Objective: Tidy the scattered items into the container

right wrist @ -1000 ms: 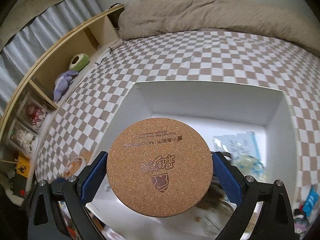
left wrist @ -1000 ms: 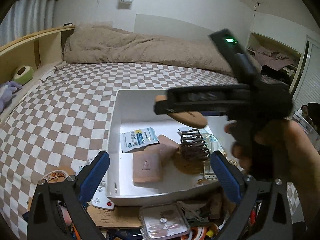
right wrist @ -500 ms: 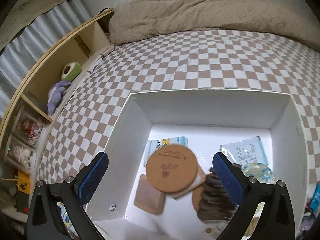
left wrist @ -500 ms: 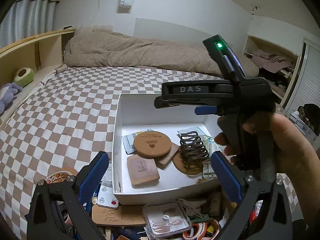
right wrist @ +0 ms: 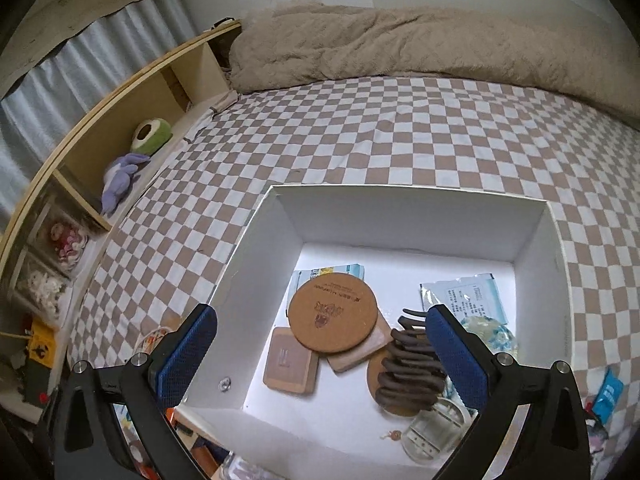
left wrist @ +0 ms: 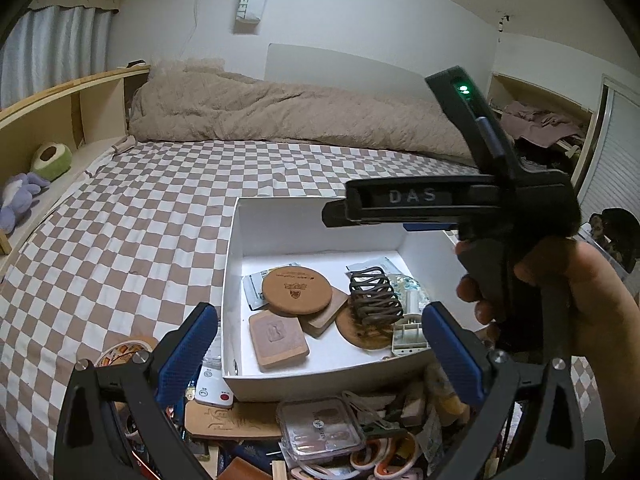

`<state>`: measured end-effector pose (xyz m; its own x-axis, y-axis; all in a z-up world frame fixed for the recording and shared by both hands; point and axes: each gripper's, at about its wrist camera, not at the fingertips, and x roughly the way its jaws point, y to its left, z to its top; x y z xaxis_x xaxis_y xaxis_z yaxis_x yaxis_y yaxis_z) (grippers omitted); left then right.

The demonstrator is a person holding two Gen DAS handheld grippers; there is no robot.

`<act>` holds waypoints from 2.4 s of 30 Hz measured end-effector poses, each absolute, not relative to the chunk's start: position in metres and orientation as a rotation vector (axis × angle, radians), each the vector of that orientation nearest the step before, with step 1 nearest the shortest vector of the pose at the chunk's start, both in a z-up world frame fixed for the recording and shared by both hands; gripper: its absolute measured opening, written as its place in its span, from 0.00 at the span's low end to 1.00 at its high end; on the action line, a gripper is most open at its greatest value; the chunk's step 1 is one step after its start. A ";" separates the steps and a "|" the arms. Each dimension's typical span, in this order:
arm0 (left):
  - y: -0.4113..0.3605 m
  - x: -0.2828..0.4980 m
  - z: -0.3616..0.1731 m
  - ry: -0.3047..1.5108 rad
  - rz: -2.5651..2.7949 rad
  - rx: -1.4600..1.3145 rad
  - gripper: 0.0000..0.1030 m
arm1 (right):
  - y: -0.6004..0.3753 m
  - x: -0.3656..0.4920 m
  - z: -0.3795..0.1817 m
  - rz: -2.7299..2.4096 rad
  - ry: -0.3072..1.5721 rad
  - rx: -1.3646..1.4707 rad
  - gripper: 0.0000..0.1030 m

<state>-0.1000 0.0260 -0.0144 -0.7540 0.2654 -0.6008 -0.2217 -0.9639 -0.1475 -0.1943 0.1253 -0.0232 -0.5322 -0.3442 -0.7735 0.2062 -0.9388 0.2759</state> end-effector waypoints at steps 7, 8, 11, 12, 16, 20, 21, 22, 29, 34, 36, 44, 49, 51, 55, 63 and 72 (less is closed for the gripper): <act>0.030 -0.091 -0.003 -0.091 2.725 -0.932 1.00 | 0.135 -0.171 -0.005 -2.510 -0.208 1.255 1.00; 0.031 -0.090 -0.002 -0.088 2.727 -0.929 1.00 | 0.137 -0.167 -0.002 -2.513 -0.207 1.245 1.00; 0.031 -0.083 0.003 -0.091 2.731 -0.920 1.00 | 0.142 -0.154 0.009 -2.528 -0.210 1.202 1.00; 0.031 -0.081 0.005 -0.094 2.732 -0.918 1.00 | 0.144 -0.148 0.014 -2.535 -0.209 1.183 1.00; 0.030 -0.074 0.010 -0.101 2.740 -0.912 1.00 | 0.151 -0.128 0.026 -2.569 -0.202 1.117 1.00; 0.027 -0.064 0.017 -0.117 2.752 -0.898 1.00 | 0.158 -0.107 0.039 -2.625 -0.170 1.038 1.00; 0.027 -0.062 0.018 -0.120 2.756 -0.895 1.00 | 0.159 -0.101 0.042 -2.639 -0.158 1.018 1.00; 0.026 -0.059 0.020 -0.121 2.759 -0.893 1.00 | 0.160 -0.096 0.044 -2.651 -0.146 0.999 1.00; 0.022 -0.040 0.028 -0.145 2.766 -0.865 1.00 | 0.169 -0.055 0.055 -2.741 -0.096 0.889 1.00; 0.020 -0.023 0.035 -0.122 2.795 -0.829 1.00 | 0.172 -0.028 0.056 -2.778 -0.059 0.843 1.00; 0.019 -0.015 0.037 -0.108 2.809 -0.814 1.00 | 0.173 -0.017 0.056 -2.789 -0.050 0.823 1.00; 0.019 0.014 0.043 -0.048 2.847 -0.758 1.00 | 0.174 0.024 0.054 -2.822 0.003 0.757 1.00; 0.020 0.030 0.044 -0.031 2.857 -0.734 1.00 | 0.179 0.046 0.052 -2.843 -0.016 0.727 1.00; 0.020 0.036 0.045 -0.022 2.861 -0.725 1.00 | 0.180 0.055 0.051 -2.861 -0.010 0.716 1.00; 0.019 0.045 0.045 -0.023 2.865 -0.715 1.00 | 0.183 0.069 0.044 -2.883 0.000 0.706 1.00; 0.017 0.061 0.044 -0.004 2.893 -0.693 1.00 | 0.190 0.092 0.037 -2.918 -0.014 0.693 1.00; 0.014 0.073 0.035 -0.003 2.903 -0.706 1.00 | 0.197 0.112 0.028 -2.949 -0.049 0.683 1.00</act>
<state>0.0729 0.0139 0.0353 -0.8772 0.1492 -0.4563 -0.1482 -0.9882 -0.0381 0.1120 0.1967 0.0283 -0.8920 -0.1178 -0.4364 0.1034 -0.9930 0.0567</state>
